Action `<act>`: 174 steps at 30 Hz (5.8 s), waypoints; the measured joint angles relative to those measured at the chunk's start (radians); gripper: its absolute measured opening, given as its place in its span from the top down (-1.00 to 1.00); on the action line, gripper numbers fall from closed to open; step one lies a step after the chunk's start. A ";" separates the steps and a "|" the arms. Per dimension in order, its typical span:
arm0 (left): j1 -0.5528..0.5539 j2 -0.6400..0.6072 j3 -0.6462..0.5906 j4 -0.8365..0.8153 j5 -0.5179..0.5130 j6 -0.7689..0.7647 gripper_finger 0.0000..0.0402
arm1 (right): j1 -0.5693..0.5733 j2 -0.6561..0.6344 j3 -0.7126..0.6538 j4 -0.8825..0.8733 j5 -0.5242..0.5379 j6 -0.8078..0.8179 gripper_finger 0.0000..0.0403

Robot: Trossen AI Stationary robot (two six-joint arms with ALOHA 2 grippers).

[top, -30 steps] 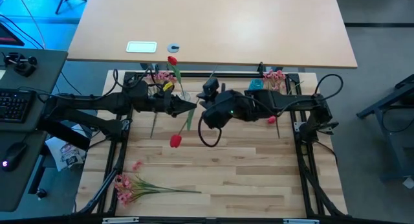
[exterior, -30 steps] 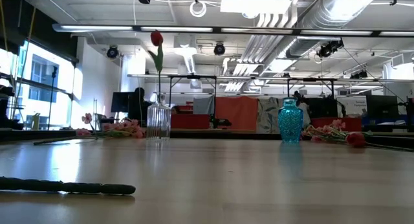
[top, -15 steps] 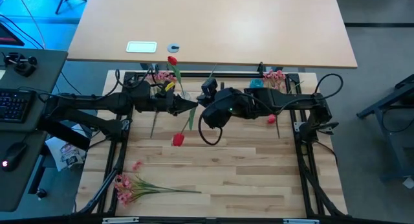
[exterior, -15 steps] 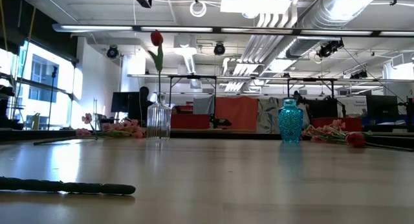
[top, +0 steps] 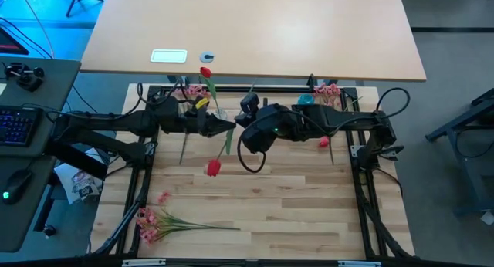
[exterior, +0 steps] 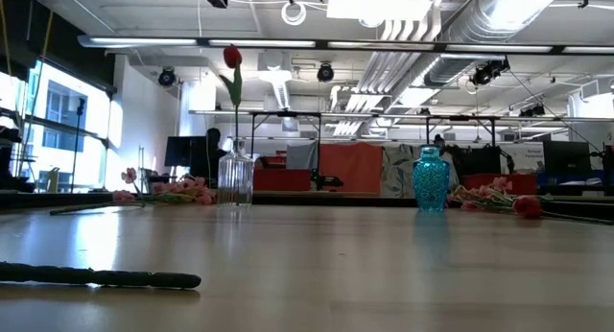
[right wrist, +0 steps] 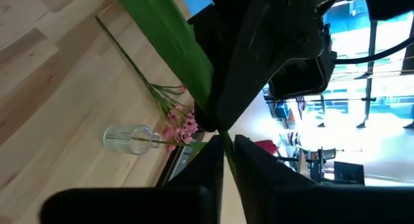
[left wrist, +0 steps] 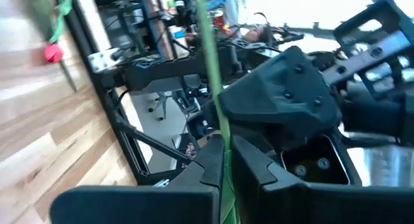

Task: Sort flowers into vase by color
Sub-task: Put the bottom red flower into the transparent vase, then put the red flower into the transparent vase

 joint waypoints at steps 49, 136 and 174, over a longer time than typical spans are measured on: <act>-0.162 -0.372 0.002 -0.365 -0.493 0.826 -0.01 | -0.156 -0.513 -1.071 0.853 -0.408 1.224 1.00; -0.301 -0.452 0.001 -0.138 -0.480 1.062 -0.01 | -0.349 0.172 -0.525 1.052 -0.334 1.139 -0.36; -0.301 -0.412 0.001 -0.149 -0.477 1.008 -0.01 | -0.357 -0.100 -0.476 -0.296 -0.494 0.984 -0.57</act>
